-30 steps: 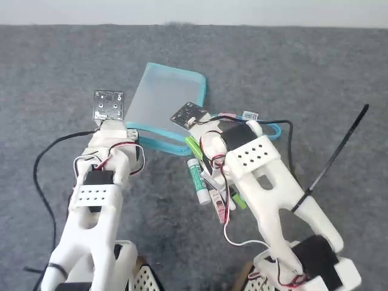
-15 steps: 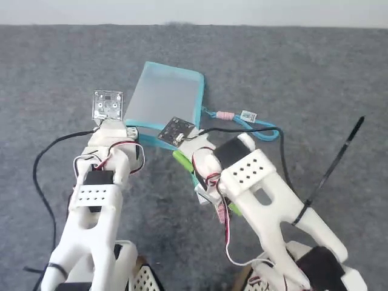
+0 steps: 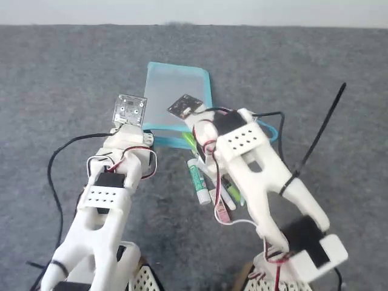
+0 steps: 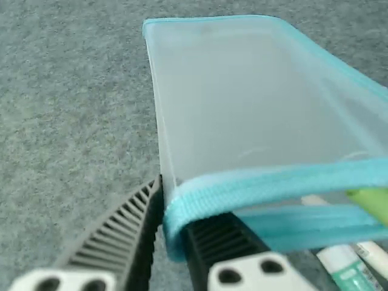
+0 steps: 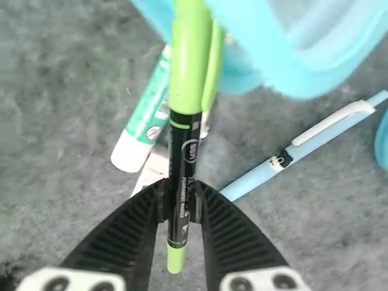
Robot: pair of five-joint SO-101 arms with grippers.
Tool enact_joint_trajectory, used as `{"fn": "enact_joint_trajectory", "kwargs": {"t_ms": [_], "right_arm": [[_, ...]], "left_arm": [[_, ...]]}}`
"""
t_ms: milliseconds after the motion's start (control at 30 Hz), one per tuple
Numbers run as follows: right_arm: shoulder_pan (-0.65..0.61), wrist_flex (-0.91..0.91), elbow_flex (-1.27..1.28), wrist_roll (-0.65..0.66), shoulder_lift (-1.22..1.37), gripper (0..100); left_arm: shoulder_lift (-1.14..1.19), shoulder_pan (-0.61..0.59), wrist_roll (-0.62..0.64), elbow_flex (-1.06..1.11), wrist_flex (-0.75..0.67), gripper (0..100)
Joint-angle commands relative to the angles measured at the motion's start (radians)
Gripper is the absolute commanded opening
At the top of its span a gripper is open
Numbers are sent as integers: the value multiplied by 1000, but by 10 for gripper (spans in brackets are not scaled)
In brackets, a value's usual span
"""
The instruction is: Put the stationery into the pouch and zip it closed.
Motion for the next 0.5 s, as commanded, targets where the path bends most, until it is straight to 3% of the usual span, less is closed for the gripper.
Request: {"fn": "enact_joint_trajectory", "kwargs": {"t_ms": [0,467], "right_arm": [[30,10,-77,-20,7,8],[41,139,-525,-178,229,13]], "left_arm": [[-12,15,-9,-16,-25,11],[-14,144,-124,19,-25,11]]}}
